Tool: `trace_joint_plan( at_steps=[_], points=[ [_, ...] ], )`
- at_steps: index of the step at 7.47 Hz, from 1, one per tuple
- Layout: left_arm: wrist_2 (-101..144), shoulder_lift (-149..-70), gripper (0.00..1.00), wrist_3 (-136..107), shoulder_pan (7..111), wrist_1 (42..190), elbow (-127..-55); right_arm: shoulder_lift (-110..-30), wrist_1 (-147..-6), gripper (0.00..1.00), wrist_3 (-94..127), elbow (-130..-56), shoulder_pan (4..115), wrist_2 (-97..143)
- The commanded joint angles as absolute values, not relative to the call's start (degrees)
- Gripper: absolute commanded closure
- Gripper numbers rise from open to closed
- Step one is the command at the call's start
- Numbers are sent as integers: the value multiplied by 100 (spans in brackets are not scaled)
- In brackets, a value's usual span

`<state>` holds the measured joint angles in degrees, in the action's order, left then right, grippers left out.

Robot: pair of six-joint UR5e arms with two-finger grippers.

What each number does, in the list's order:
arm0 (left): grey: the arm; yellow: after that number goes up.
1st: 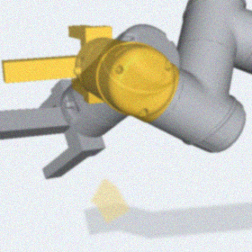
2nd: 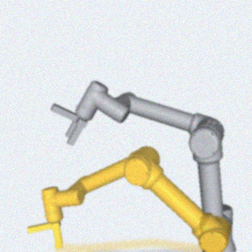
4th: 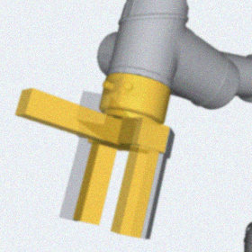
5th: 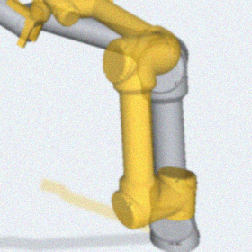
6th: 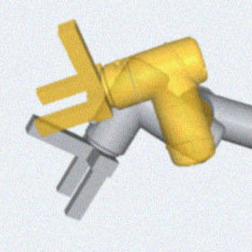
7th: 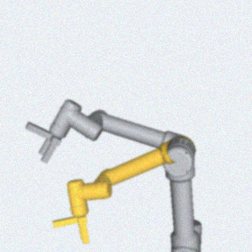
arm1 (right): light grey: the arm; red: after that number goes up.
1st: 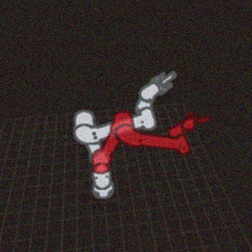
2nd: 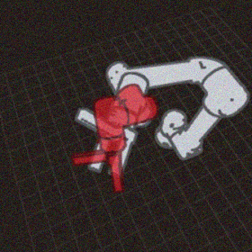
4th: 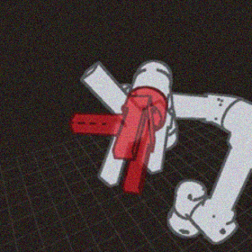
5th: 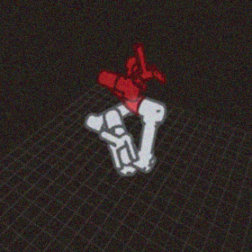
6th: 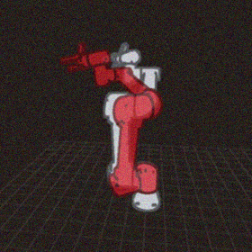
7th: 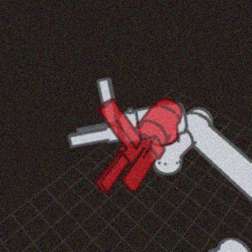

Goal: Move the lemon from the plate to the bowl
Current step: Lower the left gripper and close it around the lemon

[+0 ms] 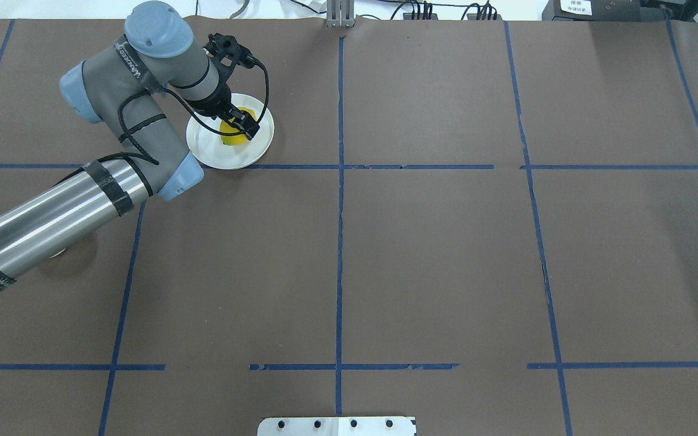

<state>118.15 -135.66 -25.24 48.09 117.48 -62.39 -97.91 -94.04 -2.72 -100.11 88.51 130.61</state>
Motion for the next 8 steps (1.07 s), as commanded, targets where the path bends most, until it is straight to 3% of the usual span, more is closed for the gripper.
trace_joint_plan(
  at_steps=[1, 6, 8],
  points=[
    [11812, -13579, 0, -2531, 4808, 11961, -6083, -9791, -9404, 0, -272, -10011, 8851, 13061],
    [11637, -13693, 3, -2584, 4808, 12094, -5854, -9791, -9404, 0, -272, -10011, 8851, 13061],
    [11637, -13702, 18, -2654, 4808, 12085, -5836, -9791, -9404, 0, -272, -10011, 8851, 13061]
  ],
)
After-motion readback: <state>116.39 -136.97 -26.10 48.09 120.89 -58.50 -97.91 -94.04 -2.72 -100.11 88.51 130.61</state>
